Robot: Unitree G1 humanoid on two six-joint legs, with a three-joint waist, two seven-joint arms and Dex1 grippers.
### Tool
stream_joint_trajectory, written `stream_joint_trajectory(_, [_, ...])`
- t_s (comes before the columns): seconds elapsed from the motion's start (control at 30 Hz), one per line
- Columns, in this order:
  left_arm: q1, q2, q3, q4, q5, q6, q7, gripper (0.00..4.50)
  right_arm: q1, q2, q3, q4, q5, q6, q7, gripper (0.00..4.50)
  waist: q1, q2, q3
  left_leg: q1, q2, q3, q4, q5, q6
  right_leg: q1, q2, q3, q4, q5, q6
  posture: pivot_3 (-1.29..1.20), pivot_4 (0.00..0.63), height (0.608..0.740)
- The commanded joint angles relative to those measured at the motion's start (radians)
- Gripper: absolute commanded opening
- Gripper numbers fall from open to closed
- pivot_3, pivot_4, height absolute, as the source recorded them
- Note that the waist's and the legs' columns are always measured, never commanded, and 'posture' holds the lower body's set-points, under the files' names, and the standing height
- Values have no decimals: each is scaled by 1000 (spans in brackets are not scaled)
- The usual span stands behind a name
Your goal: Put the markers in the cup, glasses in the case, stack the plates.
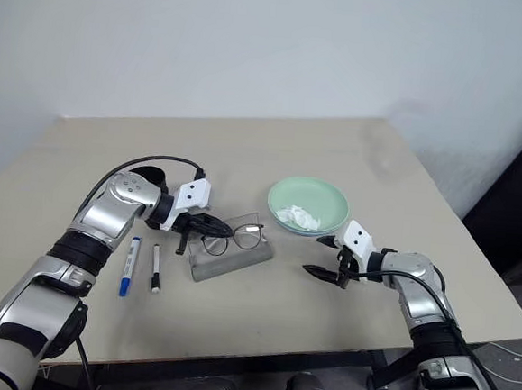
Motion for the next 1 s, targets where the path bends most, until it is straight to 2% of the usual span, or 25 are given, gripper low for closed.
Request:
stream_joint_trajectory(0.03, [-33,-12,-14,24,51,-44,37,34,-16,-4,-15,-27,4,-18,-3,4048,0,0,0,0,0,0,0,0,0,0,0,0,0,0,0,0,0,740])
stream_joint_trajectory(0.63, [-71,-53,-10,152,157,-65,183,34,-11,-1,-13,-28,-1,-22,-11,4048,-2,0,0,1,0,0,0,0,0,1,0,0,1,2,1,0,0,740])
stream_joint_trajectory(1.0, [-2,-26,-54,35,161,-51,81,34,-2,1,-11,-37,-2,-22,-13,4048,-2,0,0,1,0,1,1,0,0,1,0,0,1,2,1,0,0,740])
